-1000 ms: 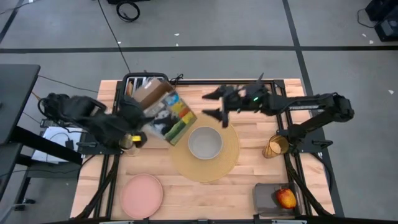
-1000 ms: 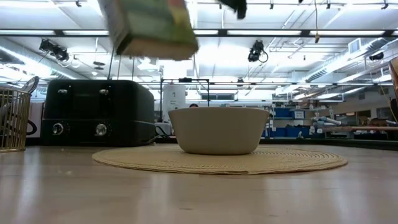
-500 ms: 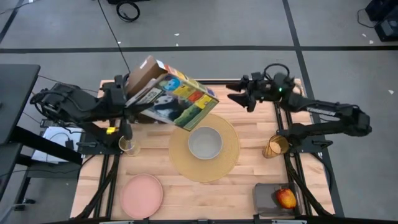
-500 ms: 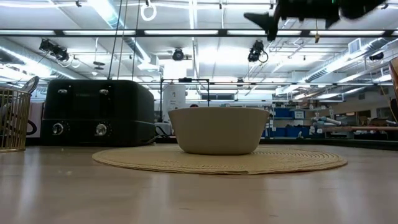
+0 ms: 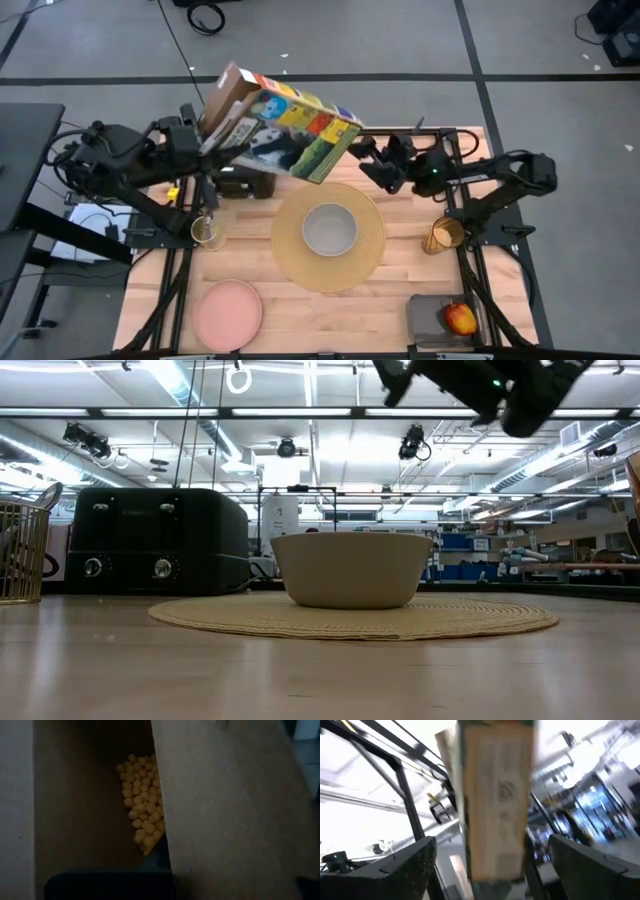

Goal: Arrange a breakfast setting
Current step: Pour the cereal into the gray bowl

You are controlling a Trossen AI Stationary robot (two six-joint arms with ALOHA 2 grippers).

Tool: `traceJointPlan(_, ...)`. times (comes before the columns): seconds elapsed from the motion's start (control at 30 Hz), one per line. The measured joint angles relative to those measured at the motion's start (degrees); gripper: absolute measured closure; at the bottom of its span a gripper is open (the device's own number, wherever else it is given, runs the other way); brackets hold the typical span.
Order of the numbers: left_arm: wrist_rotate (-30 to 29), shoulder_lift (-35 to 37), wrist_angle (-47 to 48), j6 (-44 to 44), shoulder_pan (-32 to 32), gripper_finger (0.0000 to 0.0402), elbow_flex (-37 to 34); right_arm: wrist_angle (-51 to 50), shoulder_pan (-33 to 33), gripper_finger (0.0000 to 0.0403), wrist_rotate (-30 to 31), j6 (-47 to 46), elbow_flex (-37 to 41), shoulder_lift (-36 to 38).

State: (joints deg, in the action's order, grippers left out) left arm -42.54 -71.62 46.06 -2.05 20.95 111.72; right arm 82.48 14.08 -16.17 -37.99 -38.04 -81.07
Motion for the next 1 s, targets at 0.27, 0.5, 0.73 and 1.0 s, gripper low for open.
traceJointPlan(0.27, 0.21, -0.02, -1.48, 0.82, -0.59, 0.0395, -0.02, -3.88, 0.67, 0.0015, -2.41, 1.16, -12.83, -7.33)
traceJointPlan(0.5, 0.43, -0.02, -1.1, 2.53, -0.57, 0.0395, -0.02, -3.57, 0.51, 0.0016, -5.4, 0.46, -20.98, -11.13)
traceJointPlan(0.73, 0.35, -1.49, -1.08, 2.9, -0.71, 0.0395, -0.02, -4.01, 0.64, 0.003, -7.22, 0.28, -26.17, -13.12)
traceJointPlan(1.0, 0.35, -2.9, -1.71, 2.89, -3.01, 0.0395, 0.09, -4.89, 0.85, 0.0088, -9.22, -4.63, -27.33, -13.17)
